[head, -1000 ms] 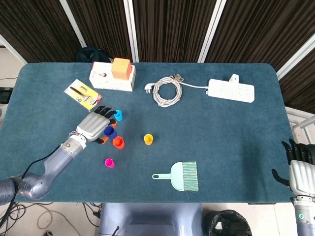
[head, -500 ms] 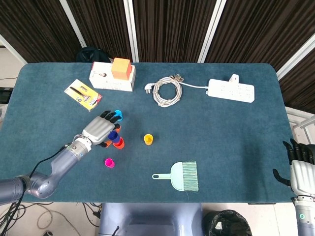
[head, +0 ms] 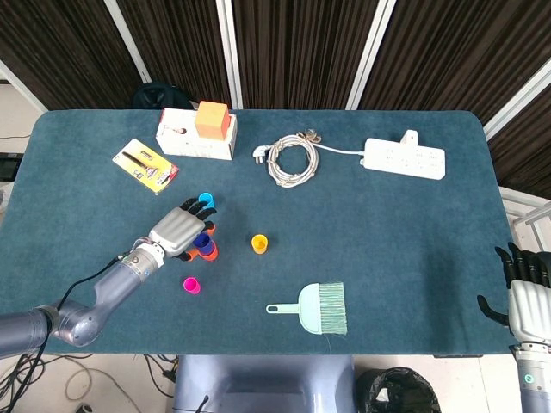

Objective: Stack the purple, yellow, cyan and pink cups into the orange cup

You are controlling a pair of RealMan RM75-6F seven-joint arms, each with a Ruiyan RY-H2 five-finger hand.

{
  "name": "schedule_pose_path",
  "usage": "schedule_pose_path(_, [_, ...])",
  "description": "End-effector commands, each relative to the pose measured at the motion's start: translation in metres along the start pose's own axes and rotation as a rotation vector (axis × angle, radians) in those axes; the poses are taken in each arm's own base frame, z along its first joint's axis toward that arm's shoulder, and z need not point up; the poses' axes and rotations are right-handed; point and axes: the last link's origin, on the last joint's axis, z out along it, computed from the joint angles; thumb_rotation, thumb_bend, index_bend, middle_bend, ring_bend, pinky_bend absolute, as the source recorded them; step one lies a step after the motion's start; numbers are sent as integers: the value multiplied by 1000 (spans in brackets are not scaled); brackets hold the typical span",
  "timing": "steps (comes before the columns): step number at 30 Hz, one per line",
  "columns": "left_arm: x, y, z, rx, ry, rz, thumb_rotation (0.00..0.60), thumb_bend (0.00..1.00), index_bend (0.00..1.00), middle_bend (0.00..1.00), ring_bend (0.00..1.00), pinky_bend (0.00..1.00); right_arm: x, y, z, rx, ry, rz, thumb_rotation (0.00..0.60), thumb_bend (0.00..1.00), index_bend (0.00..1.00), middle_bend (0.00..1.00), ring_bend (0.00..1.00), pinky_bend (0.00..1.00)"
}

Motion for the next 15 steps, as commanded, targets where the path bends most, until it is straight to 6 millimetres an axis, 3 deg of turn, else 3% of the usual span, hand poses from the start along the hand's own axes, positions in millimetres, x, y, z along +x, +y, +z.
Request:
schedule_pose_path(1, [-1,0,1,0,-10,23,600,319,259,107,0,0,0,0,0,1,-3,-1,600,337,118,46,94,51])
schedule_pose_path(8, [0,2,1,0,-15,44,600,287,134,105,0,0,0,0,0,-3,0,-1,600,336,118,46,94,51])
schedule_pose_path(15, [22,19,9,-20,89,-15,600,275,147,108,0,0,1,2,1,-12,6,0,600,336,118,46,94,51])
